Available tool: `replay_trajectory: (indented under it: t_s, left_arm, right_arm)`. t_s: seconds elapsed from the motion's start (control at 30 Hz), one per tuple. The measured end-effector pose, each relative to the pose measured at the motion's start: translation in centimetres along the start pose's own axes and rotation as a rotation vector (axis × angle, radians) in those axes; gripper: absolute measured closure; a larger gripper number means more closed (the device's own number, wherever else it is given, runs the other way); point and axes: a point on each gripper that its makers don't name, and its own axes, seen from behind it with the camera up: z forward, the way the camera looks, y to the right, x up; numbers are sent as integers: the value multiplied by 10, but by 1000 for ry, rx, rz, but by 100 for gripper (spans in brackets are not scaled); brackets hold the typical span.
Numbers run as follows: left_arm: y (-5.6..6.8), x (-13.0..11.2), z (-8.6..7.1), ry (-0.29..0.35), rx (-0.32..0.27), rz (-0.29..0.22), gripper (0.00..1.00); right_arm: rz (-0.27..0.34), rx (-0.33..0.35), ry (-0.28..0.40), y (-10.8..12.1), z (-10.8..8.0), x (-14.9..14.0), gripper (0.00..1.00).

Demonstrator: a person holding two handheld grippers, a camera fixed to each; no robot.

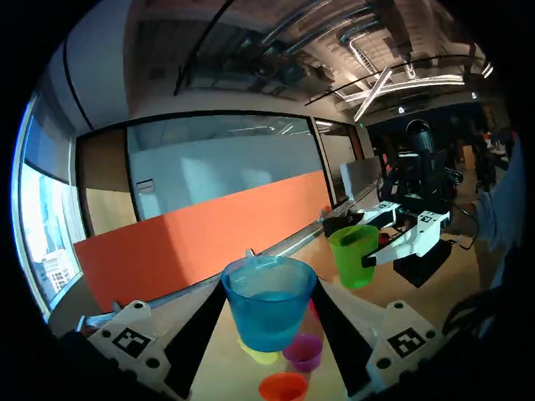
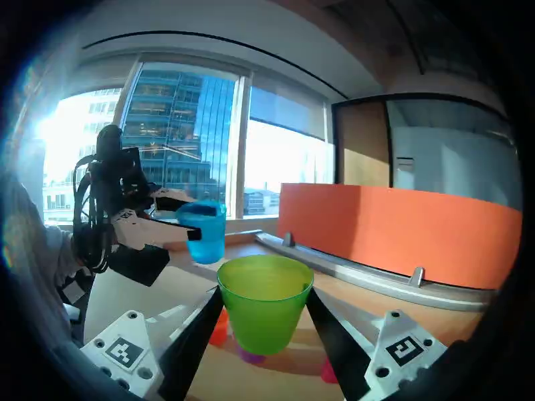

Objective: Pour water

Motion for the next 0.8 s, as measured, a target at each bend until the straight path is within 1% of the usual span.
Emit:
replay_trajectory:
  t_s: [0.2, 0.37, 0.57, 0.8]
  left_arm:
    - [-8, 15, 2, 6, 16, 65, 13]
    - [-13, 24, 5, 8, 27, 146, 13]
    - [-11, 36, 9, 15, 26, 246, 13]
    - [-10, 48, 12, 20, 25, 347, 13]
  right_arm:
    - [1, 16, -1, -7, 3, -2, 10]
    - [4, 30, 2, -12, 7, -3, 10]
    - [4, 51, 1, -20, 12, -6, 10]
    - [-6, 73, -2, -32, 19, -7, 10]
